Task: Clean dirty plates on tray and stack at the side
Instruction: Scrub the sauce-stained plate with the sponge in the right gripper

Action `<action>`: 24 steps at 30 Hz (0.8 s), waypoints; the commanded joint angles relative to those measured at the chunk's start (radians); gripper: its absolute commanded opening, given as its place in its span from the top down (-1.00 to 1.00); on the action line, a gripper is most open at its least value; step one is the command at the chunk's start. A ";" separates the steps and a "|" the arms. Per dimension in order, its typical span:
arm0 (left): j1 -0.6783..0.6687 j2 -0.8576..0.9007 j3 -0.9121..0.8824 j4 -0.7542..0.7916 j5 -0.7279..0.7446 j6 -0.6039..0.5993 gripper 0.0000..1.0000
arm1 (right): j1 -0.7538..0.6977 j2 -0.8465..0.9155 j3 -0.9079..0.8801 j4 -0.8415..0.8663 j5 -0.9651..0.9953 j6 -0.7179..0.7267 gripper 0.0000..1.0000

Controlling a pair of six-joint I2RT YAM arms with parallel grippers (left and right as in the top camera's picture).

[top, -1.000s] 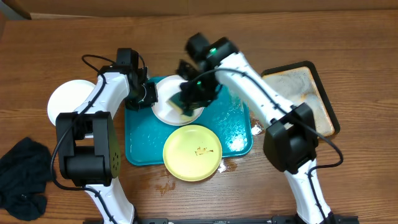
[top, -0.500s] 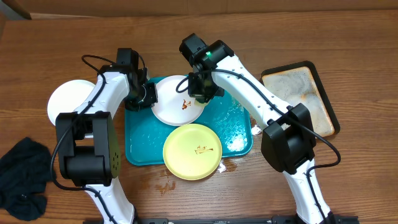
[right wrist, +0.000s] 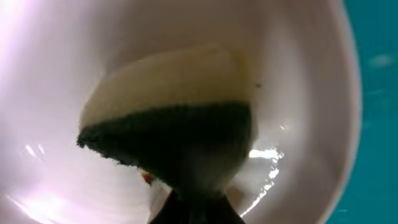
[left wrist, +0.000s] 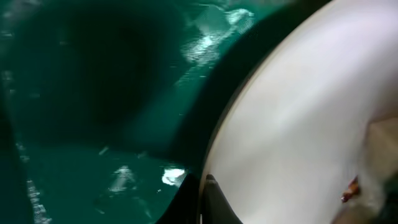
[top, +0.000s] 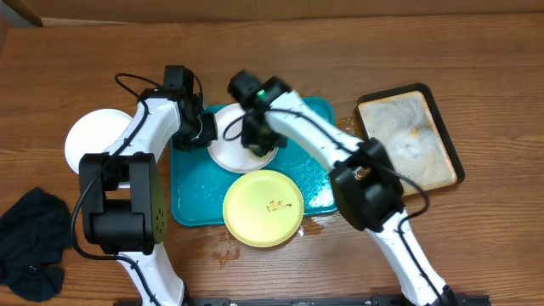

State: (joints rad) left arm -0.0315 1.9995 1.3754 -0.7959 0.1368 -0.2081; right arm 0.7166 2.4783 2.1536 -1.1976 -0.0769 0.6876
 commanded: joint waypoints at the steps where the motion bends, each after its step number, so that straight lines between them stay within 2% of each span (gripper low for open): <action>1: -0.005 0.014 0.019 0.010 -0.016 -0.026 0.92 | 0.039 0.037 0.012 0.021 -0.082 0.010 0.92; 13: -0.005 0.014 0.019 0.018 -0.017 -0.040 0.92 | 0.053 0.049 0.012 0.130 -0.243 0.025 0.92; 18: -0.005 0.014 0.019 0.005 -0.016 -0.040 0.92 | 0.024 0.049 0.012 0.127 -0.166 0.058 0.92; 24: -0.005 0.014 0.019 -0.004 -0.016 -0.040 0.92 | -0.053 0.049 0.012 0.039 -0.018 0.045 0.92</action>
State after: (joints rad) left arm -0.0326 2.0033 1.3754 -0.7982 0.1253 -0.2310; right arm 0.7208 2.4947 2.1670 -1.1351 -0.2237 0.7319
